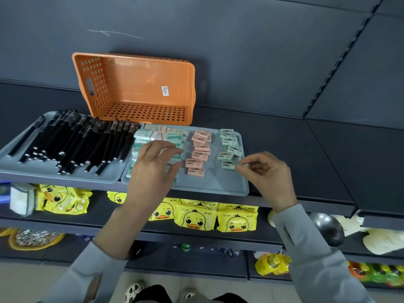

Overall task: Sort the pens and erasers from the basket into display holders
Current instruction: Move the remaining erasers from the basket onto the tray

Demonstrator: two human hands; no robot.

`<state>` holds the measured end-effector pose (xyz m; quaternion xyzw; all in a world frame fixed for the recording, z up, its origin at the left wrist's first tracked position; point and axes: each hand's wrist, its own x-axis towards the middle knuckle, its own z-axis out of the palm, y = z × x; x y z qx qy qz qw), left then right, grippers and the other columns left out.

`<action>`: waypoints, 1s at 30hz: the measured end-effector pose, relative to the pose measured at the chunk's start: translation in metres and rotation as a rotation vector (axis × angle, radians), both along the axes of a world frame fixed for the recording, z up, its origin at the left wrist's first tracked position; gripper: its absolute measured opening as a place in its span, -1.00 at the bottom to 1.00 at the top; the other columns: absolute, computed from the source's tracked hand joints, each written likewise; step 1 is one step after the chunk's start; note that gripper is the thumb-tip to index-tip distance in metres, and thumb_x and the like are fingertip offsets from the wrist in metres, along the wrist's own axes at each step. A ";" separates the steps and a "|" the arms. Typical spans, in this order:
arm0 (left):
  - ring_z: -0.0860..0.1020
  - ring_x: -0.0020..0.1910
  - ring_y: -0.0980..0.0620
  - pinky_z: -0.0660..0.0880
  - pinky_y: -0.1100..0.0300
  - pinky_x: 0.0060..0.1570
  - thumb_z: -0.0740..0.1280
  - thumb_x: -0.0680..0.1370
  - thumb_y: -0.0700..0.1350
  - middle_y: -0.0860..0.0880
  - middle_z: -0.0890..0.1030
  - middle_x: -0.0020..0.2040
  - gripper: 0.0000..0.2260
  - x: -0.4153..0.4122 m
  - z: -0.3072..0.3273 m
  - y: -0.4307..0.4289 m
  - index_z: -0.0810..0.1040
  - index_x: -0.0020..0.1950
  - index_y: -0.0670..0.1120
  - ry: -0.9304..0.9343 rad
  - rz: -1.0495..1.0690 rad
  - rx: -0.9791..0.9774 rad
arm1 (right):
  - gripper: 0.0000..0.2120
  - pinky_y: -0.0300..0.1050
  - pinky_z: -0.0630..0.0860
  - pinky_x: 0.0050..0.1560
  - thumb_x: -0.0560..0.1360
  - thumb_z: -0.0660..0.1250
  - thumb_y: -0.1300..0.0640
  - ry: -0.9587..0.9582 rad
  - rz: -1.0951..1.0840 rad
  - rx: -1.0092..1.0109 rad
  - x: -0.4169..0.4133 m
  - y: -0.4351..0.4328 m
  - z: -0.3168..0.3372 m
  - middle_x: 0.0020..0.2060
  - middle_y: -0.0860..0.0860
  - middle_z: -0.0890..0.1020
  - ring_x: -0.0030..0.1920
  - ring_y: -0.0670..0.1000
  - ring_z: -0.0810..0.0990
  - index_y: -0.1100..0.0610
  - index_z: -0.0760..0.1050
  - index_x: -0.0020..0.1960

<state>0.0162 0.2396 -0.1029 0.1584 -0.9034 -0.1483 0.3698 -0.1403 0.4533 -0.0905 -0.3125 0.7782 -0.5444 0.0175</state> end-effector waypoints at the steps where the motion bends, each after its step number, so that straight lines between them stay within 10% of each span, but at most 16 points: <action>1: 0.49 0.13 -0.10 0.47 0.10 0.10 0.48 0.44 -0.14 -0.05 0.60 0.08 -0.75 0.002 0.000 0.006 0.64 0.11 -0.12 0.000 -0.021 -0.007 | -0.88 -0.32 0.54 -0.22 0.34 0.56 0.16 0.154 -0.011 0.078 0.002 0.001 -0.002 -0.21 -0.05 0.61 -0.28 -0.07 0.58 0.10 0.65 -0.17; 5: 0.47 0.16 -0.07 0.42 0.12 0.20 0.43 0.45 0.01 -0.01 0.63 0.05 -0.75 -0.001 -0.011 0.038 0.68 0.04 -0.10 -0.066 -0.184 -0.112 | -0.84 -0.31 0.43 -0.31 0.35 0.55 0.05 0.550 0.052 0.353 0.016 -0.004 -0.003 -0.27 -0.14 0.48 -0.38 -0.22 0.42 0.09 0.62 -0.20; 14: 0.51 0.13 -0.06 0.25 -0.10 0.40 0.32 0.49 0.08 0.11 0.65 -0.09 -0.78 -0.004 -0.032 0.043 0.70 -0.07 0.01 -0.092 -0.228 -0.135 | -0.79 -0.10 0.55 -0.03 0.46 0.44 0.14 0.355 0.336 0.568 0.004 0.001 0.008 -0.10 -0.10 0.54 -0.16 -0.12 0.53 0.04 0.65 0.10; 22: 0.50 0.15 -0.09 0.24 -0.07 0.42 0.35 0.50 0.04 0.07 0.64 -0.07 -0.79 -0.003 -0.037 0.045 0.71 -0.05 -0.03 -0.063 -0.215 -0.115 | -0.79 -0.19 0.37 -0.25 0.39 0.50 -0.05 0.348 0.101 0.531 0.012 -0.006 -0.002 -0.25 -0.13 0.50 -0.29 -0.16 0.46 0.05 0.58 -0.12; 30: 0.50 0.17 -0.11 0.47 0.10 0.22 0.52 0.40 -0.30 -0.04 0.65 -0.05 -0.81 0.004 -0.049 0.049 0.69 -0.01 -0.15 0.029 -0.167 -0.128 | -0.76 0.15 0.53 0.12 0.52 0.35 0.15 0.038 -0.169 0.509 -0.013 -0.005 -0.006 -0.12 0.06 0.70 -0.01 0.21 0.62 0.13 0.57 0.18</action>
